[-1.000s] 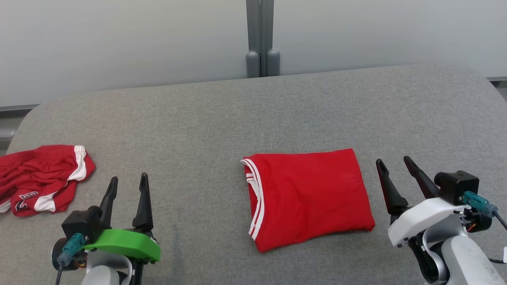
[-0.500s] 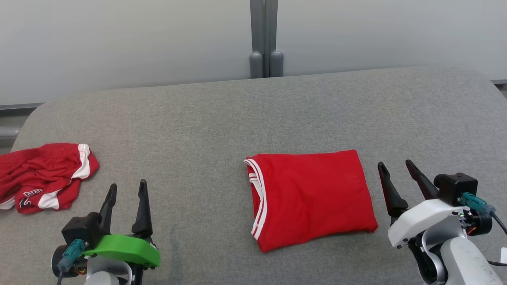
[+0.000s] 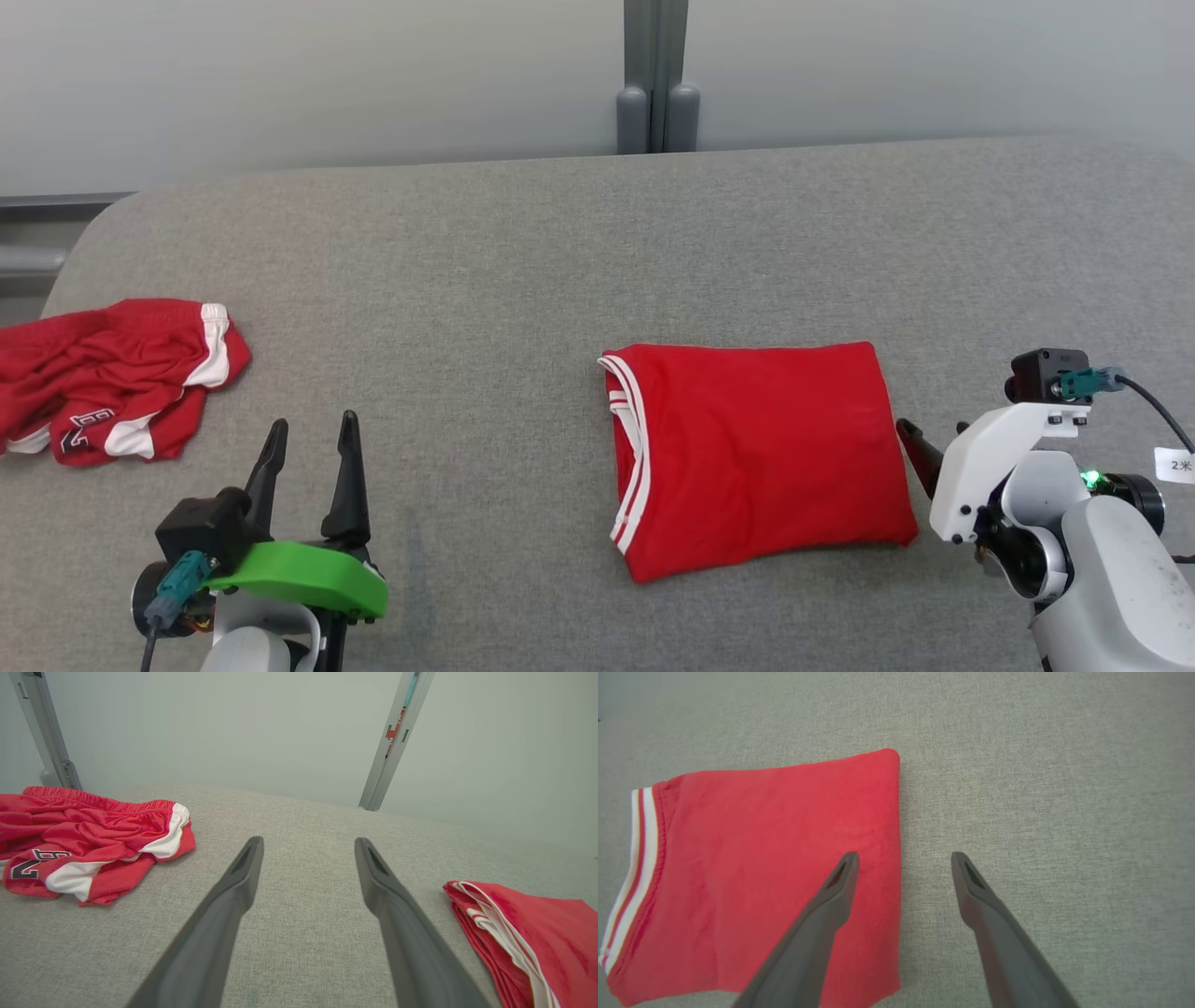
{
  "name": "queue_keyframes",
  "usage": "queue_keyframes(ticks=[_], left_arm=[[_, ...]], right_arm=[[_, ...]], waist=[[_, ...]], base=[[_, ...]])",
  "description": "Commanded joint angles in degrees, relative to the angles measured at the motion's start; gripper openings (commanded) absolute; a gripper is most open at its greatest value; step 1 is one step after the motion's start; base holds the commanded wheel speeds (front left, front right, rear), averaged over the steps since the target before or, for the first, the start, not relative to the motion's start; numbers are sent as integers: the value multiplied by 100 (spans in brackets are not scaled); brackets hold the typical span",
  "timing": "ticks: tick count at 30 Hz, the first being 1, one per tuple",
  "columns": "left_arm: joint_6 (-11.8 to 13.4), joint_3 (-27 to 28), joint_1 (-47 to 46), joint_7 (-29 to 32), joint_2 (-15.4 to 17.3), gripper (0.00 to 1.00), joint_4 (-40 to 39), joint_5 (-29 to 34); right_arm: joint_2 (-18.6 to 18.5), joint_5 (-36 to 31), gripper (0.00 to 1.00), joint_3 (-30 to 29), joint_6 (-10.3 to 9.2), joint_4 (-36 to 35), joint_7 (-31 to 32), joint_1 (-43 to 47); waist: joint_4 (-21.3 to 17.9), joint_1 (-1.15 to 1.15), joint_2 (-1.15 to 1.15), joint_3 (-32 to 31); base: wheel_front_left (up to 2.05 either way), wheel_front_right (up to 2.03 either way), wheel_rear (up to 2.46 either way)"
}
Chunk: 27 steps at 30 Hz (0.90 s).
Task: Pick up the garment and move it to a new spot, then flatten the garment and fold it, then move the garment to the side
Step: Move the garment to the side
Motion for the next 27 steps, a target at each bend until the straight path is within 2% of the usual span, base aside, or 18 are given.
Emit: queue_keyframes(ticks=[1, 5, 16, 17, 18, 19, 23, 27], left_arm=[[-12, -5, -108, -16, 31, 100, -28, -41], [-12, -48, -210, -16, 46, 100, -36, -73], [-12, -156, -340, -16, 123, 100, -58, -149], [-12, -153, -340, -16, 119, 100, -70, -148], [-12, -149, -339, -16, 117, 100, -84, -143], [-12, -146, -343, -16, 112, 100, -96, -141], [-12, -153, -354, -15, 86, 100, -165, -138], [-12, -163, -383, -16, 97, 100, -247, -123]], right_arm=[[16, -93, 100, -18, -3, 142, 216, -82], [29, -147, 100, -32, -3, 429, 499, -254], [-21, 38, 100, 221, -4, 1363, 474, -426], [-30, 63, 76, 272, -4, 1398, 501, -435], [-69, 72, 31, 350, -4, 1402, 489, -461], [-109, 89, 0, 400, -3, 1387, 448, -492], [-399, 41, 0, 663, -9, 1261, 355, -668], [-871, -52, 0, 1034, -13, 1006, 373, -1016]], waist=[[114, 0, 0, 118], [256, 0, 0, 275], [506, 0, 0, 536], [506, 0, 0, 551], [501, 0, 0, 576], [496, 0, 0, 593], [437, 0, 0, 684], [279, 0, 0, 809]], base=[[0, 0, 0], [0, 0, 0], [0, 0, 0], [0, 0, 0], [0, 0, 0], [0, 0, 0], [0, 0, 0], [0, 0, 0]])
